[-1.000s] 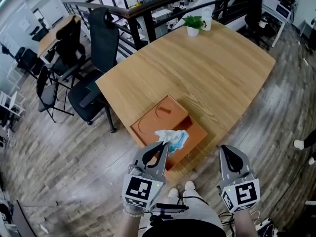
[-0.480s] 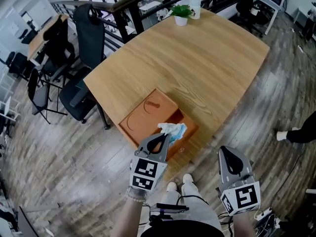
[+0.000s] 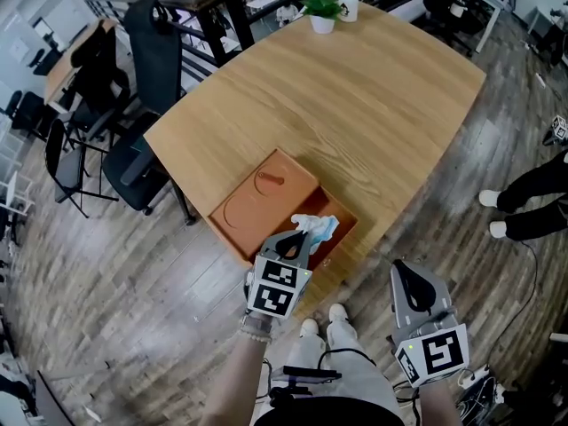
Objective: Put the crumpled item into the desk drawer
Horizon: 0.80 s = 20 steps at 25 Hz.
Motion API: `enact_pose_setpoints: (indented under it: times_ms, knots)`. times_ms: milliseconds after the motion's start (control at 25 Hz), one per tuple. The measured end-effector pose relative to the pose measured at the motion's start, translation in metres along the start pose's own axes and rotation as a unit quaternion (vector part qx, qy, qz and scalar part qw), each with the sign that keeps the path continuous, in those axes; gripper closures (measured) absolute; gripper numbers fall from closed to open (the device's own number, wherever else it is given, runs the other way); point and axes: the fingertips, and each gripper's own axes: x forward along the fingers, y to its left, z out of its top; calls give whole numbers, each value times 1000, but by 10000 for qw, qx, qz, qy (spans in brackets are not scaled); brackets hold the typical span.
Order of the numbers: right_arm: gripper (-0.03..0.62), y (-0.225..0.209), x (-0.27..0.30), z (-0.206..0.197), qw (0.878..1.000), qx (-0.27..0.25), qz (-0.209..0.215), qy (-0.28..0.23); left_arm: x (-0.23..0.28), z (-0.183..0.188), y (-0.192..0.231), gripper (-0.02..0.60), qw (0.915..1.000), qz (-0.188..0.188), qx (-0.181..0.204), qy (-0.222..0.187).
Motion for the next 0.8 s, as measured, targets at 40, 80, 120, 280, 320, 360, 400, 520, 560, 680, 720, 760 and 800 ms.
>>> enact_pose_setpoints:
  times_ms: [40,80,120,280,320,360,400,520,560,680,720,760,800]
  knots:
    - [591,1,1,-1,10000,-15,35,18,4,-3,-1,574,10000,-6,22,80]
    - [591,3,2,-2,10000,-28,67,37,8,-7,-1,574,9998,-9,41,171]
    - [591,4,2,-3,9999,-35,93,54,12,-11,-1,574,9996,-8,56,277]
    - [591,11,3,-4,9999,-21,160,52,21,-20,-1,572,9981,19,100,615]
    - [591,12,4,-4,9998,-25,180,53,23,-21,-1,572,9977,13,86,675]
    - [591,14,5,-3,9998,-33,204,58,25,-23,-1,571,9972,1,69,738]
    - [591,15,6,-3,9997,-44,228,63,26,-24,0,569,9968,-13,63,801]
    - [591,20,9,-2,9996,-69,282,75,28,-26,0,561,9960,-54,133,884]
    - [591,21,9,-2,9995,-74,295,79,29,-26,-1,558,9959,-73,172,882]
    - [591,23,9,-4,9994,-88,333,98,29,-25,-3,516,9960,-123,220,861]
    - [591,24,9,-4,9993,-91,346,103,29,-26,-4,506,9961,-129,210,846]
    - [591,25,8,-4,9993,-95,357,104,27,-26,-4,498,9963,-124,199,822]
    - [591,25,8,-4,9992,-101,365,100,25,-25,-4,494,9967,-106,196,786]
